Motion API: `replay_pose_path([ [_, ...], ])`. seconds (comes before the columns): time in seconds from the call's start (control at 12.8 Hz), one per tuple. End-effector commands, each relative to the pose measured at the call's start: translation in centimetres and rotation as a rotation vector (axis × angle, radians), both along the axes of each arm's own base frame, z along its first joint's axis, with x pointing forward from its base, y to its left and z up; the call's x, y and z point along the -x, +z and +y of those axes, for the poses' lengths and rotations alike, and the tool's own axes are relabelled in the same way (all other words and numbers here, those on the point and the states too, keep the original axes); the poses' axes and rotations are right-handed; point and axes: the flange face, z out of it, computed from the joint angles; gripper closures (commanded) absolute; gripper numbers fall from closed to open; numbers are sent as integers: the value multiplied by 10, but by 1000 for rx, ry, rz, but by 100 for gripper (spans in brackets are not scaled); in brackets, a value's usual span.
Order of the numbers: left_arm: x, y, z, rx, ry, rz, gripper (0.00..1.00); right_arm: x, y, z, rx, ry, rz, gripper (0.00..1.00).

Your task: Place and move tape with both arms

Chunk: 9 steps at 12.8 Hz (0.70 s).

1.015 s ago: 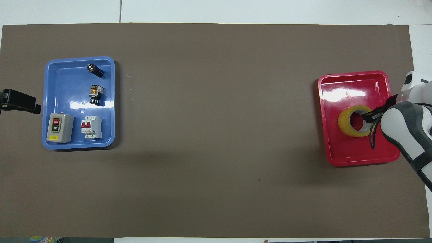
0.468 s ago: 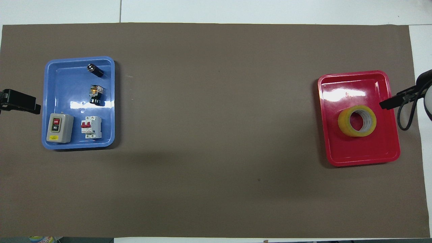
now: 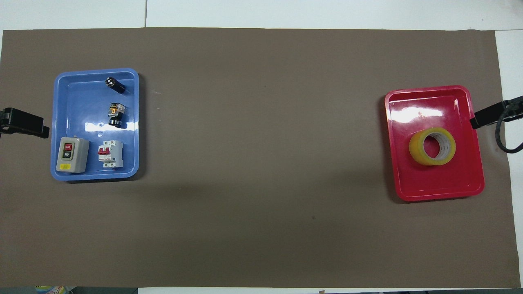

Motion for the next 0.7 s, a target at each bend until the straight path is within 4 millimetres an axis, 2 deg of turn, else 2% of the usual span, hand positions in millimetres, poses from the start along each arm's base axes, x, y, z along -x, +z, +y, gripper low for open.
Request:
replay_pose_path([
  [0.0, 7, 4, 4, -26, -5, -2, 0, 24, 20, 18, 9, -58, 18, 0],
  [0.23, 7, 4, 4, -25, -5, -2, 0, 44, 7, 14, 7, -68, 104, 0],
  [0.39, 7, 4, 4, -25, -5, -2, 0, 58, 6, 21, 11, -64, 112, 0],
  [0.62, 7, 4, 5, -26, -3, -2, 0, 62, 5, 20, 13, -74, 114, 0],
])
